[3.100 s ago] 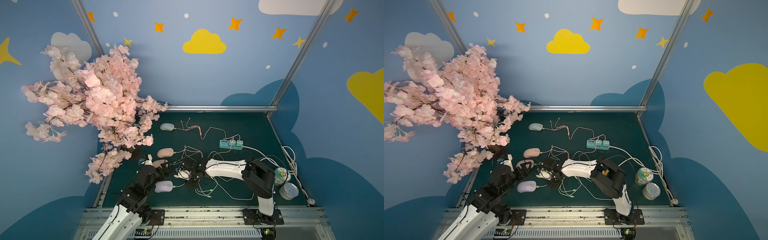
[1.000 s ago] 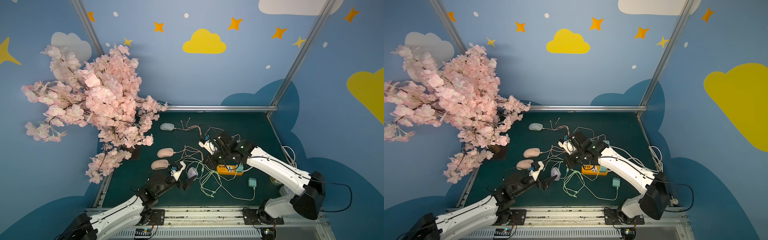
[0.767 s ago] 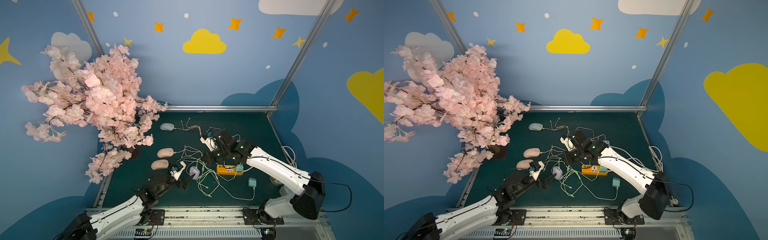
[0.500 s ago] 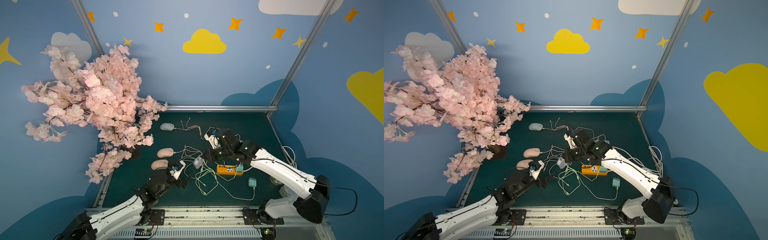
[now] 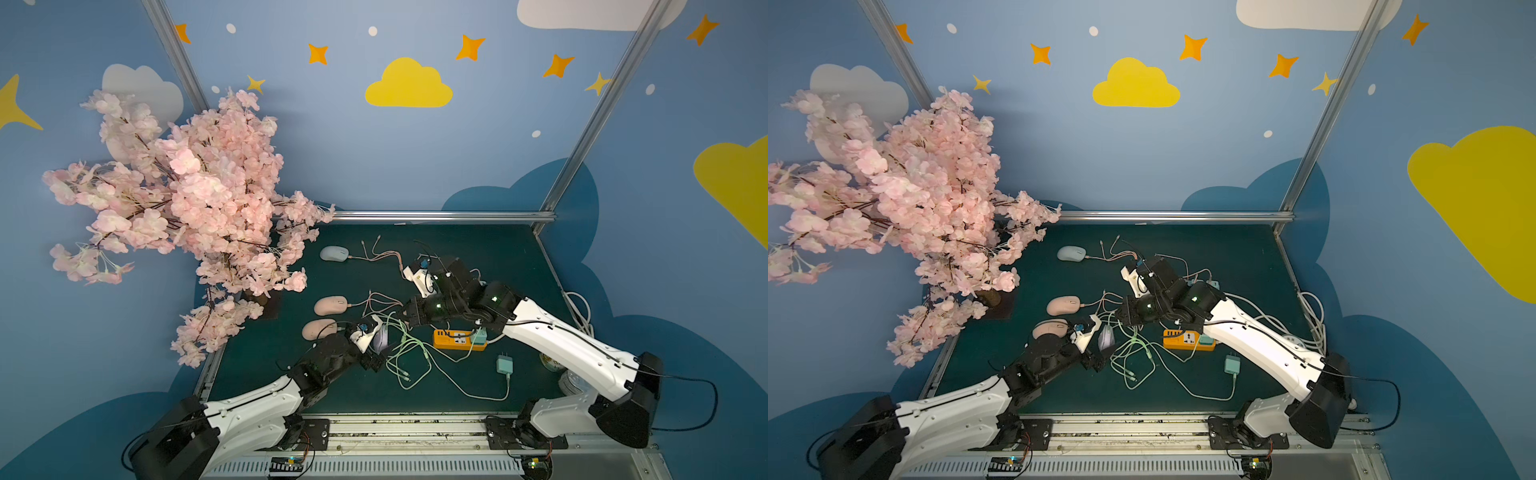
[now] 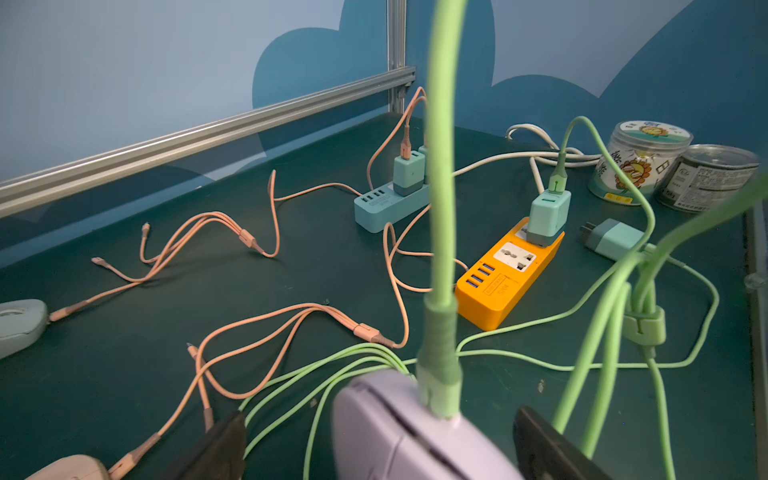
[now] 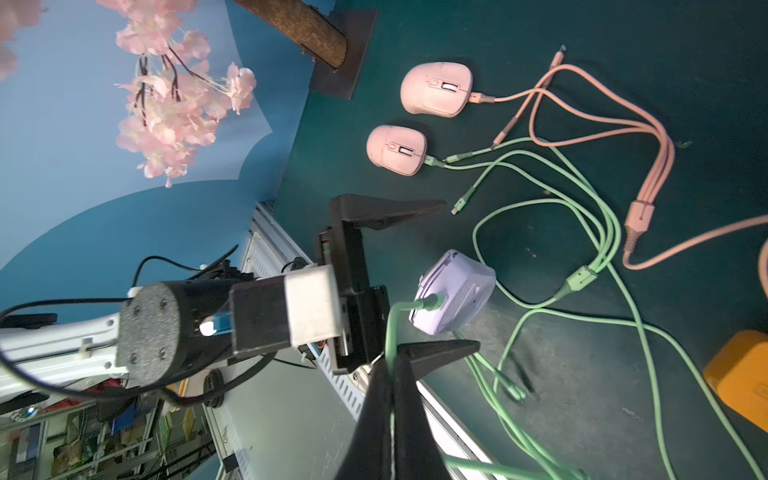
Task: Unplug the wireless mouse
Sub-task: Pick up the mouse from the center of the board.
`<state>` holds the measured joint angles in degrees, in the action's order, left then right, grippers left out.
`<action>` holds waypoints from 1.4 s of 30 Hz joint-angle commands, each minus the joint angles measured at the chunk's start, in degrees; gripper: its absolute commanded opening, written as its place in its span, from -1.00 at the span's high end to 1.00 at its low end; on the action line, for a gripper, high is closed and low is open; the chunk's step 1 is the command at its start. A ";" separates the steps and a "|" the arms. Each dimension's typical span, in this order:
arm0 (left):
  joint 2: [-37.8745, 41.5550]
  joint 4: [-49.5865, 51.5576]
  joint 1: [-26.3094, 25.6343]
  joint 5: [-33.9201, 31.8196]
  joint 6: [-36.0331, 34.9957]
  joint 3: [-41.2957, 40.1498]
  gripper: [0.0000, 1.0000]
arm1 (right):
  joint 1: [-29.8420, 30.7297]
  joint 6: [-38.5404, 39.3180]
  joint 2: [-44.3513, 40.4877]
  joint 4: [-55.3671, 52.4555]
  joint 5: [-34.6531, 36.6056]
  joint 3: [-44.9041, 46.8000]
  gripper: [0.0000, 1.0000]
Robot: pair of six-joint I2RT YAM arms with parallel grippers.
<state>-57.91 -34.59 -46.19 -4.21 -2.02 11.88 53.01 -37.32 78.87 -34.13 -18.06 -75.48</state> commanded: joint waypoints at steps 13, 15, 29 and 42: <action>-6.74 -6.19 -0.04 2.27 2.02 3.23 -0.30 | 0.60 0.32 -4.44 1.05 -2.94 -1.55 1.00; -7.26 -6.32 -0.02 2.11 2.11 3.39 -0.33 | 0.69 0.17 -4.68 1.08 -4.04 -1.53 1.00; -8.07 -7.69 0.29 -0.44 3.43 3.23 -0.05 | 1.73 1.69 -5.73 -1.80 -2.94 -2.70 1.00; -4.75 -6.73 2.07 0.25 3.83 1.83 0.08 | 3.50 6.10 -4.66 -5.15 -2.07 -4.06 1.00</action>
<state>-64.05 -40.99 -44.73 -4.25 1.56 14.33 56.05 -34.04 74.96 -37.63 -20.60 -77.14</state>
